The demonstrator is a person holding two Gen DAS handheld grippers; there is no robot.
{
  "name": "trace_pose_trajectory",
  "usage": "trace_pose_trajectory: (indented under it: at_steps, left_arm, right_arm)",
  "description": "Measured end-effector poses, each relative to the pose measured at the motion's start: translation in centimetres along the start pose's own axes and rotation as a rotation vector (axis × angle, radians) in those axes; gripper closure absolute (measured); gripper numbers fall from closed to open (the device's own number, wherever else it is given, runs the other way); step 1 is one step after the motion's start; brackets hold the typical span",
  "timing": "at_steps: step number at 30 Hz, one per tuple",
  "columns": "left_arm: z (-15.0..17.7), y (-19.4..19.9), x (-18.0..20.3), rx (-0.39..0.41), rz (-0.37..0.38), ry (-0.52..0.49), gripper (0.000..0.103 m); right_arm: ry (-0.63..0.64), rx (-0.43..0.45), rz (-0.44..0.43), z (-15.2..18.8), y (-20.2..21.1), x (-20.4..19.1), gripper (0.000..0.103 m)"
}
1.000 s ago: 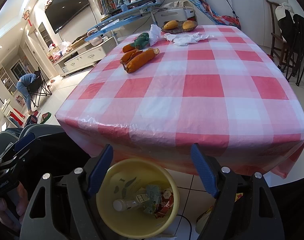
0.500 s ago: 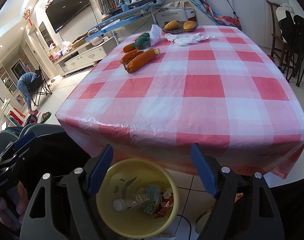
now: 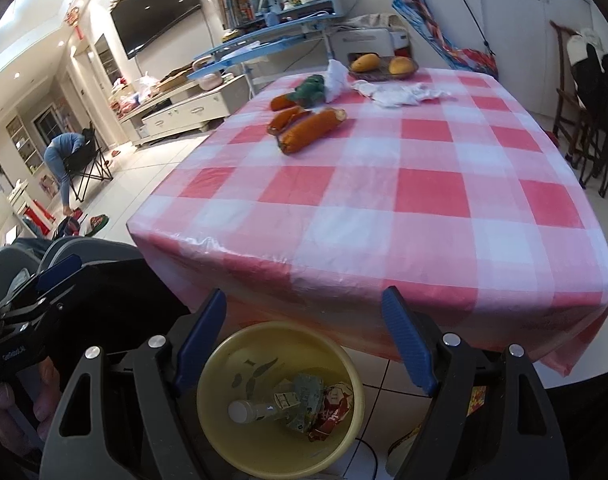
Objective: Collect trash
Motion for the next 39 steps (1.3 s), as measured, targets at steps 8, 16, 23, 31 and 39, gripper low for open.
trace_pose_trajectory:
  at_steps: [8, 16, 23, 31, 39]
  left_arm:
    - [0.1, -0.1, 0.5, -0.003, -0.006, -0.021, 0.009]
    - [0.2, -0.1, 0.5, -0.006, -0.009, -0.019, 0.009]
    - [-0.4, -0.4, 0.1, 0.008, -0.022, -0.007, 0.009]
    - [-1.8, -2.7, -0.1, 0.011, -0.055, -0.031, 0.009]
    - [-2.0, -3.8, -0.1, 0.011, -0.069, -0.032, 0.009]
  right_arm:
    - [-0.01, 0.01, 0.002, -0.2, 0.1, 0.2, 0.026]
    - [0.015, 0.005, -0.006, -0.2, 0.0, -0.4, 0.026]
    - [0.039, 0.014, -0.038, -1.7, -0.3, -1.2, 0.026]
    - [-0.003, 0.01, -0.064, -3.6, -2.8, -0.4, 0.026]
    - [-0.067, 0.027, -0.068, -7.4, -7.1, 0.5, 0.03]
Point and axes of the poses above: each gripper's, at about its wrist camera, not at the fingertips, and y roughly against the way its jaws point, x to its right, z to its underside, the point moved 2 cm from there along -y, roughly the way its jaws point, and after that the axes turned 11 degrees about x, right-handed, at the moved point
